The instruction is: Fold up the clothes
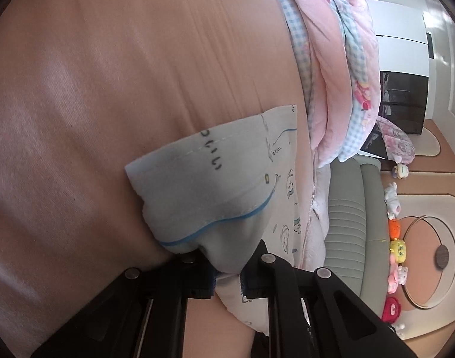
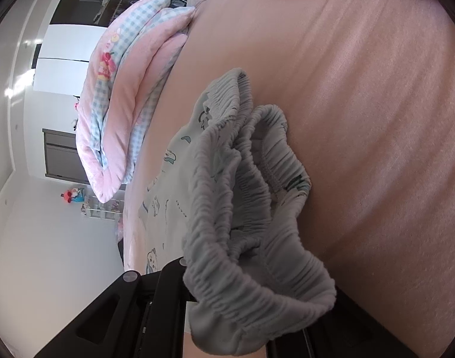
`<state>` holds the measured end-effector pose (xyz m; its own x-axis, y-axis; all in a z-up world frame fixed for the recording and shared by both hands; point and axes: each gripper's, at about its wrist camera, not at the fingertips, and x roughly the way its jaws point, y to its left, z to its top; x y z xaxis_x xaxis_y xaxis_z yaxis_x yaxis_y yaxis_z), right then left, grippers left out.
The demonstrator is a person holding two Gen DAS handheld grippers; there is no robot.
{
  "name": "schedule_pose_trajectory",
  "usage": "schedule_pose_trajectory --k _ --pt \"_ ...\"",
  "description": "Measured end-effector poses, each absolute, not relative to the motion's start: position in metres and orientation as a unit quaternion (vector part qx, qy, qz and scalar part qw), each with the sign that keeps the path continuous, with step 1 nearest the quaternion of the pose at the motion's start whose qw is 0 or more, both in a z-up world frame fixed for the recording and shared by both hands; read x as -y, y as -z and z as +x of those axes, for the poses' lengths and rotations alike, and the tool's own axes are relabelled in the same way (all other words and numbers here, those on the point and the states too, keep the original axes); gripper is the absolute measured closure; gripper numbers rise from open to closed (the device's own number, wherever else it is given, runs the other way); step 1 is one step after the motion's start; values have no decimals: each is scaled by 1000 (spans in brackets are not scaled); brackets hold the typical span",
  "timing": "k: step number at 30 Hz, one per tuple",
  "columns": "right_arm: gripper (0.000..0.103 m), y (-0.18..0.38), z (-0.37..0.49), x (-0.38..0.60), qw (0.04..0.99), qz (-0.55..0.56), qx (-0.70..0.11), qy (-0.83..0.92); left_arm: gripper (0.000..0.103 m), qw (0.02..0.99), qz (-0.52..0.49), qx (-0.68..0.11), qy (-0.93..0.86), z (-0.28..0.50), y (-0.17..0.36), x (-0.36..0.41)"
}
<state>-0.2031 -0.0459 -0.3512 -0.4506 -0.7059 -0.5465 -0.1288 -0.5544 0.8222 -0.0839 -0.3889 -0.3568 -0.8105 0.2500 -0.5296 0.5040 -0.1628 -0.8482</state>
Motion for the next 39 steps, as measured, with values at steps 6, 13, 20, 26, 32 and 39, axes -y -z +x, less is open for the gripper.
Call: schedule_pose_trajectory --k 6,13,20,26,32,39 --pt "101 342 -205 53 184 507 388 747 92 111 332 -595 723 -93 344 384" --pt "101 307 -204 99 144 521 177 822 92 212 445 -307 814 -135 299 327" --pt "98 288 -179 161 101 465 -80 876 92 291 476 15 830 -164 296 248" --pt "98 284 -168 171 93 439 -139 883 92 299 470 -9 830 -156 289 253" --pt "98 284 -160 174 99 430 -176 880 92 303 469 -65 827 -150 270 264" --pt "98 284 -145 162 118 433 -204 870 92 302 462 -42 833 -123 261 237"
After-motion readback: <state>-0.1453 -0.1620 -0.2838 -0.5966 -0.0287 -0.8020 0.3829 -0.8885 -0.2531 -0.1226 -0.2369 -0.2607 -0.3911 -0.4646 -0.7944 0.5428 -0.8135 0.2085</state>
